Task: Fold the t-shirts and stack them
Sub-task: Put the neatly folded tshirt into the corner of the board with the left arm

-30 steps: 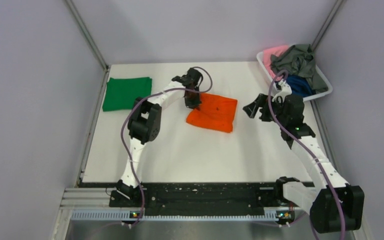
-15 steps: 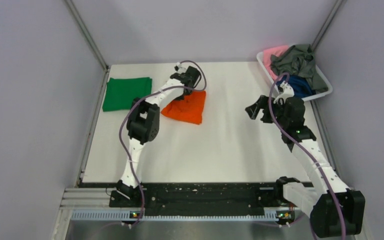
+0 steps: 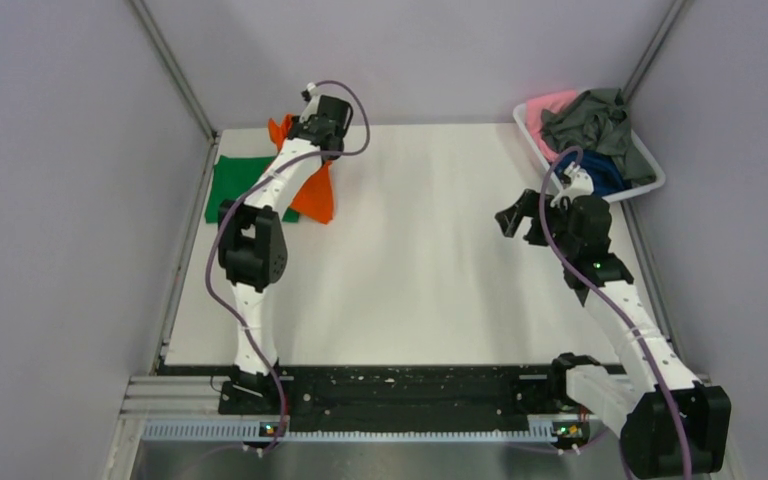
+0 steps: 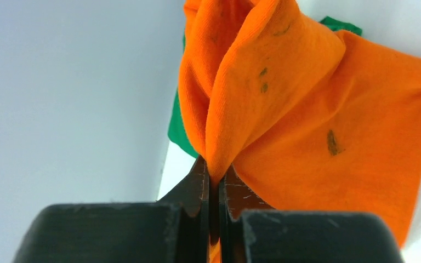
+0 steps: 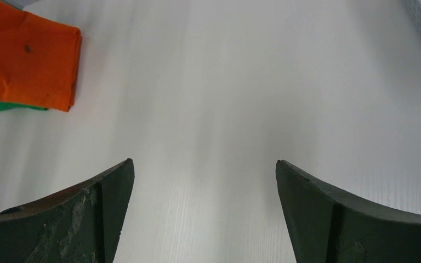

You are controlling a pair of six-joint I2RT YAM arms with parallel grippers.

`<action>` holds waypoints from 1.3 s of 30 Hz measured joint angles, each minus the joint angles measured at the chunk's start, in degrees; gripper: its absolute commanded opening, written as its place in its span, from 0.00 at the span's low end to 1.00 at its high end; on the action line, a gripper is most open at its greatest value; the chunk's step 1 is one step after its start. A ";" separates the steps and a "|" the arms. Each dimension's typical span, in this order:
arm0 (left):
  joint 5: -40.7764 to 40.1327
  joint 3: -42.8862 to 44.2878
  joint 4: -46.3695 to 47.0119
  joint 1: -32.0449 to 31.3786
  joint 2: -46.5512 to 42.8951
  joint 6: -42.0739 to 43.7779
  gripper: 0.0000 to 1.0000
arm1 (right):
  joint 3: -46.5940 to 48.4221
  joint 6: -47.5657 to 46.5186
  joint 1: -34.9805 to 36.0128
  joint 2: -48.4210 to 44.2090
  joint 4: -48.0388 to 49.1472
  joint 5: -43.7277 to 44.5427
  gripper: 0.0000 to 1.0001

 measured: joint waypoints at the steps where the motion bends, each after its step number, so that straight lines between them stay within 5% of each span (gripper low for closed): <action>1: -0.07 0.00 0.61 0.17 -0.48 1.27 0.00 | 0.00 0.00 0.00 0.00 0.00 0.13 0.99; 18: 11.19 0.00 2.62 6.93 -9.18 7.04 0.00 | 0.00 0.02 0.02 0.00 -0.02 1.88 0.99; 39: 24.22 0.66 2.19 20.50 2.82 0.72 0.00 | 0.02 0.02 0.00 1.53 -0.48 4.22 0.99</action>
